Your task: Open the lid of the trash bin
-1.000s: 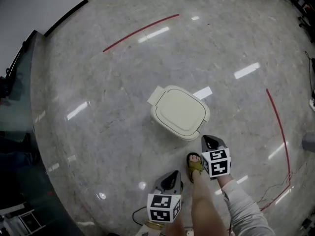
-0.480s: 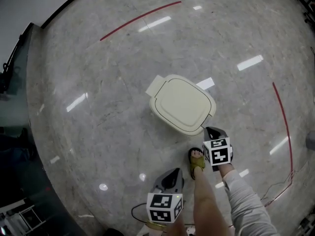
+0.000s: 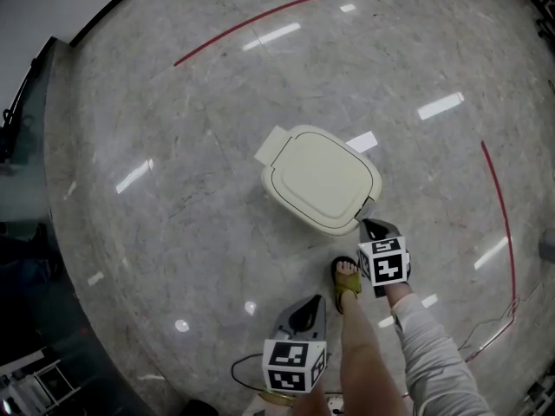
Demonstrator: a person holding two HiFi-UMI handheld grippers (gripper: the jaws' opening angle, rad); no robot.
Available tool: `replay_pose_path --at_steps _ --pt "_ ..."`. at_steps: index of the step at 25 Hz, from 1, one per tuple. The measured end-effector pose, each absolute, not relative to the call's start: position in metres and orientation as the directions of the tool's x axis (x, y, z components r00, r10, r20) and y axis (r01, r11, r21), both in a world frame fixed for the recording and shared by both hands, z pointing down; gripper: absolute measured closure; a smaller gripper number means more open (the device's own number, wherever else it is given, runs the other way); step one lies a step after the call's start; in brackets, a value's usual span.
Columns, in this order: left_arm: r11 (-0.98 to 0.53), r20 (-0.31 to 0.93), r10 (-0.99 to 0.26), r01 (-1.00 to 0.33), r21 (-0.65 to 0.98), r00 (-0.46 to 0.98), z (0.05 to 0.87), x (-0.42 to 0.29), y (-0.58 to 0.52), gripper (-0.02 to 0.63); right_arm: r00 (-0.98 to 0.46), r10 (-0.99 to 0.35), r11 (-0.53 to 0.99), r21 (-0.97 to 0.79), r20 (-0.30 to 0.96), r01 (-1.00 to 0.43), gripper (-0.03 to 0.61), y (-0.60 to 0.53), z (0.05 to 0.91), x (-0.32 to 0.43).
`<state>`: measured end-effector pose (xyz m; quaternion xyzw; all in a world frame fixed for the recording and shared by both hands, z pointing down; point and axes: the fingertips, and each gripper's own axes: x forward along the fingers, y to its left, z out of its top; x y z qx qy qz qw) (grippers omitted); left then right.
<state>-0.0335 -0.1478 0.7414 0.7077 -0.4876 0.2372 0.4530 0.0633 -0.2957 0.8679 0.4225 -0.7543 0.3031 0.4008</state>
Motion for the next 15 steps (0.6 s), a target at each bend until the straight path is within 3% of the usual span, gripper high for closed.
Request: replay_pose_path --at_steps 15 --pt "-0.094 0.775 -0.485 -0.905 0.415 0.406 0.7427 -0.0375 -0.1471 0.611 -0.314 -0.416 0.443 -0.111 0.853 -0.89 0.58 -0.2955 0.8708 0.0651"
